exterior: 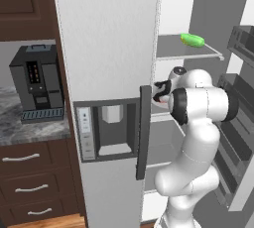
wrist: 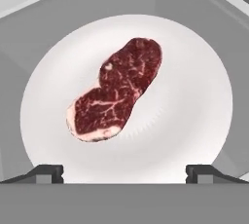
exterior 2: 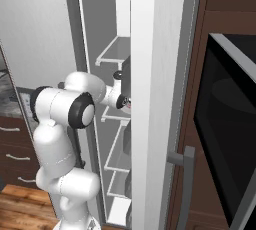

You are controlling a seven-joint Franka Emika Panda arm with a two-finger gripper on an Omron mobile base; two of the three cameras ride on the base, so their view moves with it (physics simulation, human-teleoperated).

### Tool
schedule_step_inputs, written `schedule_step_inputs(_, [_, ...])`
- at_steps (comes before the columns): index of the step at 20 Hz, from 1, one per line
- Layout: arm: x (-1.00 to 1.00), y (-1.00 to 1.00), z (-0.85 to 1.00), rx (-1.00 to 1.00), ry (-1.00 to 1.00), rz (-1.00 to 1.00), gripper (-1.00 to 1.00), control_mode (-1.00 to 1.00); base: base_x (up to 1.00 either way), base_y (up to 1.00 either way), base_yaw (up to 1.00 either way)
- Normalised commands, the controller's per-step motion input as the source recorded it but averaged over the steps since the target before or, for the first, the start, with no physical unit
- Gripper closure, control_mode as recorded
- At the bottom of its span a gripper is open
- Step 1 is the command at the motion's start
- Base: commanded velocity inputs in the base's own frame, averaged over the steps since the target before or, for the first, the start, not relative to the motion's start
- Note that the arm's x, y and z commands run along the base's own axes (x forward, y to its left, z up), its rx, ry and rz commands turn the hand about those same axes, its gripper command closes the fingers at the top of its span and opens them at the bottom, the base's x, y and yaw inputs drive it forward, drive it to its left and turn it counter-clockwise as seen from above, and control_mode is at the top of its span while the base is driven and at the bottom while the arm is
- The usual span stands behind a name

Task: Transport the steak from the fridge to the microwave and turn on the microwave.

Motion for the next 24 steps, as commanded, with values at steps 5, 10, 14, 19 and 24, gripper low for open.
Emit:
schedule_step_inputs(5, [0.26, -0.08, -0.07, 0.01, 0.00, 0.00, -1.00, -1.00, 0.00, 0.00, 0.00])
schedule_step_inputs(10, [0.23, -0.11, -0.06, 0.01, 0.00, 0.01, -1.00, -1.00, 0.00, 0.00, 0.00])
schedule_step_inputs(14, [0.25, -0.02, -0.07, 0.00, 0.00, 0.00, -1.00, -1.00, 0.00, 0.00, 0.00])
schedule_step_inputs(19, [0.24, 0.00, -0.11, 0.00, 0.00, 0.00, -1.00, -1.00, 0.00, 0.00, 0.00])
schedule_step_inputs(24, [0.21, 0.00, -0.11, 0.00, 0.00, 0.00, -1.00, -1.00, 0.00, 0.00, 0.00])
